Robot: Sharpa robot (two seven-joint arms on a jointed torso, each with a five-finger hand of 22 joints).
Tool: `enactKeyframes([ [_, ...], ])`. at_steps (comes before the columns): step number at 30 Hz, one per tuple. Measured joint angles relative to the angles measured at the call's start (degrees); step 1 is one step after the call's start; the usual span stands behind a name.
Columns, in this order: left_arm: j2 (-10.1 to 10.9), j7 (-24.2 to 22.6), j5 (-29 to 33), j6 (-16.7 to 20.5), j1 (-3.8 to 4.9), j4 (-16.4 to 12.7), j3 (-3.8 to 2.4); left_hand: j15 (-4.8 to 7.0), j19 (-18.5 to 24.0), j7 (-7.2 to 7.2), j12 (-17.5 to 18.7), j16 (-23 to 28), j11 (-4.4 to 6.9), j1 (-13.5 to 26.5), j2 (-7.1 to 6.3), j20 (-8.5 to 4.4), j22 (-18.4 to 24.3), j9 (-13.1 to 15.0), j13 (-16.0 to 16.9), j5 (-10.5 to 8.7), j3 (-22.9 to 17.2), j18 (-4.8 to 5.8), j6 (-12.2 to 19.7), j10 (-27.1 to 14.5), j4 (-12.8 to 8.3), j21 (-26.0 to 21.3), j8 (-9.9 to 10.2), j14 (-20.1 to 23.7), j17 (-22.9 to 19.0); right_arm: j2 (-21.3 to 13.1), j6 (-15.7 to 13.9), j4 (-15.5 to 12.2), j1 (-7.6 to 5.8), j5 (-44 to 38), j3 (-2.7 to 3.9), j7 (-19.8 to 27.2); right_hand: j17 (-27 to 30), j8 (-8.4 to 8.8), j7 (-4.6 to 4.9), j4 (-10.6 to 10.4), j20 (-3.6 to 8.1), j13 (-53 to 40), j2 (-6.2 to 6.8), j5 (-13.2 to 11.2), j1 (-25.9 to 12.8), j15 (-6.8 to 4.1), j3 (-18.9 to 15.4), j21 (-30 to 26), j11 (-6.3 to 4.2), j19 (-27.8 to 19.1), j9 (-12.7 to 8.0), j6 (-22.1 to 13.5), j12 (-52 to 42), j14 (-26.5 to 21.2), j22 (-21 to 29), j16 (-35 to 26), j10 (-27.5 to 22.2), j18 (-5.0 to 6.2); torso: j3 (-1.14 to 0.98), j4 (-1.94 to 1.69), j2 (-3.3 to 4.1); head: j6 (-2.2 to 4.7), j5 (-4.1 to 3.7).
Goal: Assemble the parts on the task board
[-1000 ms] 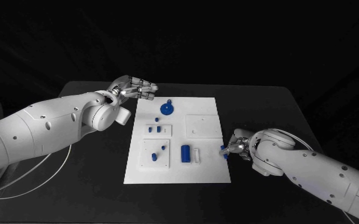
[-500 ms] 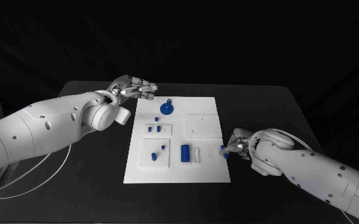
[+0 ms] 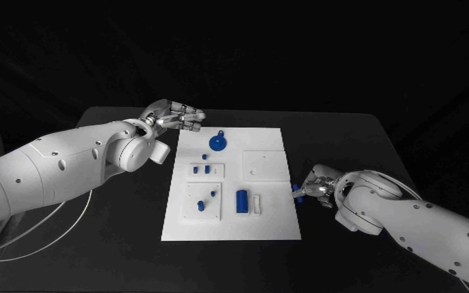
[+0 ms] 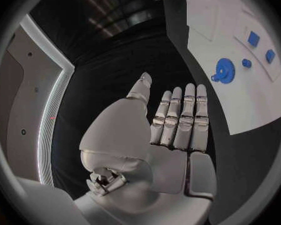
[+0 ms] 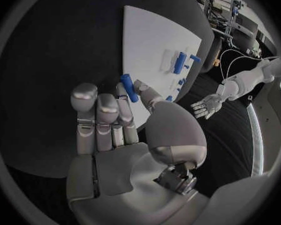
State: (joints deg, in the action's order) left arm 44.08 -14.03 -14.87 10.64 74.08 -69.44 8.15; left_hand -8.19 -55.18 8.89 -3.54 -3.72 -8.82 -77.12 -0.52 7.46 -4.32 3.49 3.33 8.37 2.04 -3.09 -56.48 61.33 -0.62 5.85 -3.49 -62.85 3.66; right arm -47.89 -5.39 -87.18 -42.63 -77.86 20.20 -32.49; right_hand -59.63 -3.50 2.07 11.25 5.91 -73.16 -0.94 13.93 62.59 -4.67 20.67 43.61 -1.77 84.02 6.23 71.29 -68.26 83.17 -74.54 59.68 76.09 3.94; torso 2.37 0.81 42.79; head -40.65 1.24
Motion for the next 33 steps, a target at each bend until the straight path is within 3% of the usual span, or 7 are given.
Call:
enactKeyframes([
  [2,0.02,0.01,0.00,0.00,0.00,-0.01,0.00,0.00,0.00,0.00,0.00,0.00,0.00,0.00,0.00,0.00,0.00,0.00,0.00,0.00,0.00,0.00,0.00,0.00,0.00,0.00,0.00,0.00,0.00,-0.36,-0.84,-1.01,-0.01,0.29,0.27,0.32,0.00,-0.10,-0.18,0.12,0.00,0.00,-0.19,-3.30,-0.19,0.00,0.16,0.00,-0.08,0.00,0.05,0.23,0.00,0.00,0.00,0.00,0.09,0.00,0.01,0.00,0.00,0.03,0.05],
  [4,0.04,0.01,0.00,0.00,0.00,-0.02,0.00,0.00,0.00,0.00,0.00,0.00,0.00,0.00,0.00,0.00,0.00,0.00,0.00,0.00,0.00,0.00,0.00,0.00,0.00,0.00,0.00,0.00,0.00,-0.55,-1.55,-1.80,-0.03,0.50,0.47,0.55,0.00,-0.13,-0.24,0.10,0.00,0.00,-0.21,-4.19,-0.21,0.00,0.14,0.00,-0.08,0.00,0.05,0.31,0.00,0.00,0.00,0.00,0.09,0.00,0.01,0.00,0.00,0.04,0.06],
  [11,0.07,0.03,0.00,0.00,0.00,-0.05,0.00,0.00,0.00,0.00,0.00,0.00,0.00,0.00,0.00,0.00,0.00,0.00,0.00,0.00,0.00,0.00,0.00,0.00,0.00,0.00,0.00,0.00,0.00,-0.57,-3.38,-4.45,-0.03,1.21,0.77,0.91,0.07,-0.20,-0.49,-0.77,0.00,0.00,-0.21,-4.39,-0.21,-0.14,-0.72,0.43,-0.28,0.00,-0.27,0.58,0.00,0.17,0.01,0.00,0.31,0.00,0.01,-0.10,0.04,0.03,0.16],
  [18,0.06,0.07,0.00,0.01,0.00,-0.05,0.00,0.00,0.00,0.00,0.00,0.00,0.00,0.00,0.00,0.00,0.00,0.00,0.00,0.00,0.00,0.00,0.00,0.00,0.00,0.00,0.00,0.00,0.00,1.22,-3.45,-5.73,-0.03,2.33,0.79,0.63,0.27,-0.20,-0.43,-1.64,0.00,0.00,-0.20,-3.49,-0.21,-0.14,-2.07,0.43,-0.29,0.00,-0.59,0.64,0.01,0.17,0.13,0.00,0.31,0.00,0.04,-0.13,0.04,-0.16,0.54],
  [22,-0.05,0.09,0.00,0.01,0.00,-0.10,0.00,0.00,0.00,0.00,0.00,0.00,0.00,0.00,0.00,0.00,0.00,0.00,0.00,0.00,0.00,0.00,0.00,0.00,0.00,0.00,0.00,0.00,0.00,3.03,-2.94,-5.01,-0.03,2.96,0.54,0.08,0.32,-0.20,-0.43,-1.87,0.00,-0.01,-0.20,-3.27,-0.21,-0.13,-2.34,0.43,-0.41,0.00,-0.70,0.65,0.01,0.17,0.15,0.00,0.44,0.00,0.08,-0.13,0.04,-0.20,0.59],
  [33,-0.25,0.15,0.00,0.01,0.00,-0.13,0.01,0.00,0.00,0.00,0.00,0.00,0.00,0.00,0.00,0.00,0.00,0.00,0.00,0.00,0.00,0.00,0.00,0.00,0.00,0.00,0.00,0.00,0.00,7.47,-0.20,-1.76,-0.01,3.72,-1.09,-1.81,0.32,-0.20,-0.43,-2.32,0.00,-0.06,-0.43,-3.03,-0.44,-0.13,-3.13,-0.28,-0.48,0.00,-0.86,0.65,0.00,0.16,0.36,-0.21,0.50,-0.01,0.01,-0.19,0.07,-0.24,0.72],
])
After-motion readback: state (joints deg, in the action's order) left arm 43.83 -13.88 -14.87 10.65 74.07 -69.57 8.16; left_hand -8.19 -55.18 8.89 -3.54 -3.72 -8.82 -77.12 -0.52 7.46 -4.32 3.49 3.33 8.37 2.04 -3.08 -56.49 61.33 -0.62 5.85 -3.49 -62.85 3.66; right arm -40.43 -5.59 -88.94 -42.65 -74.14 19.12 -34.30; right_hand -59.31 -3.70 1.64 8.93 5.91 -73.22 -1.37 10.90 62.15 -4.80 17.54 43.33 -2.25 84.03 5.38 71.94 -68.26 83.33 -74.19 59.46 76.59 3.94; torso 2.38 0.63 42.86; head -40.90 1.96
